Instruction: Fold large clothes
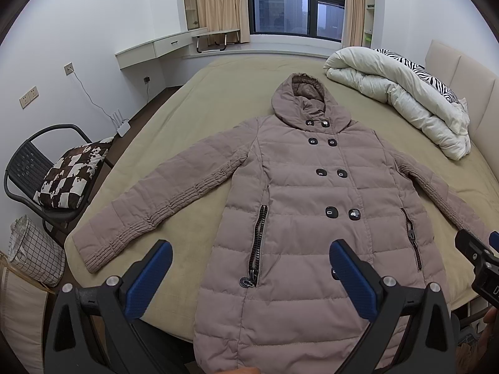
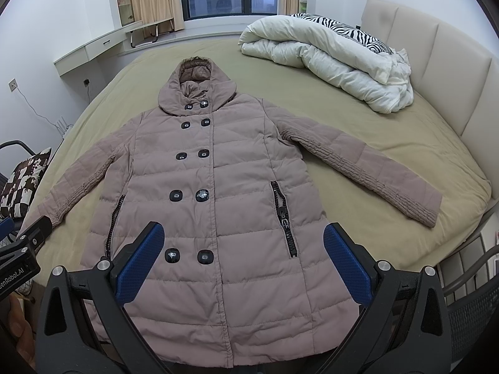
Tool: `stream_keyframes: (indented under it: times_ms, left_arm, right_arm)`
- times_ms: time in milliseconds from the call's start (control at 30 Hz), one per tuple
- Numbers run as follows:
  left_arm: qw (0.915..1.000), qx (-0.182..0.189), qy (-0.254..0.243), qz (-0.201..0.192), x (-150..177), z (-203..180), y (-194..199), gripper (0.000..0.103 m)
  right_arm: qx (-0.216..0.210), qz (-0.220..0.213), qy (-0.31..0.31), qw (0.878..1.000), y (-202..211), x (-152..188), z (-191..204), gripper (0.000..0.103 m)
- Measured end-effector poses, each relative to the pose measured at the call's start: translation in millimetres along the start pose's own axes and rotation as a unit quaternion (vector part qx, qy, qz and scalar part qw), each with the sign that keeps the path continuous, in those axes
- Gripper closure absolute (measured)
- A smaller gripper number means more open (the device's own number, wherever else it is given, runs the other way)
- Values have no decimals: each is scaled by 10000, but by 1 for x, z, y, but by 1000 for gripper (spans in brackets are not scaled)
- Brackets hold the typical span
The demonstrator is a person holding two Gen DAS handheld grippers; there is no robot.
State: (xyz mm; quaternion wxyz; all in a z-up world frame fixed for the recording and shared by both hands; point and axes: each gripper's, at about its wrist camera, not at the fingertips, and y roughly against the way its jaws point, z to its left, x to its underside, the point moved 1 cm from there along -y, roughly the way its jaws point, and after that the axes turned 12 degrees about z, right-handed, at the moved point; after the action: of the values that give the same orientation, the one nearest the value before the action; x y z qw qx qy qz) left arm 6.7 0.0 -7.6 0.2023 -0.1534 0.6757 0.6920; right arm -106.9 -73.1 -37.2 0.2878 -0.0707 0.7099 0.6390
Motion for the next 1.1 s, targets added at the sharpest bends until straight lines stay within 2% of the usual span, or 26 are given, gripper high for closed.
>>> stream_keyframes:
  times_ms: [1100]
  left_arm:
    - [10000,1,2,14,0,0,0,0]
  right_arm:
    - [3,28,-4,10000,-3,3,0,0]
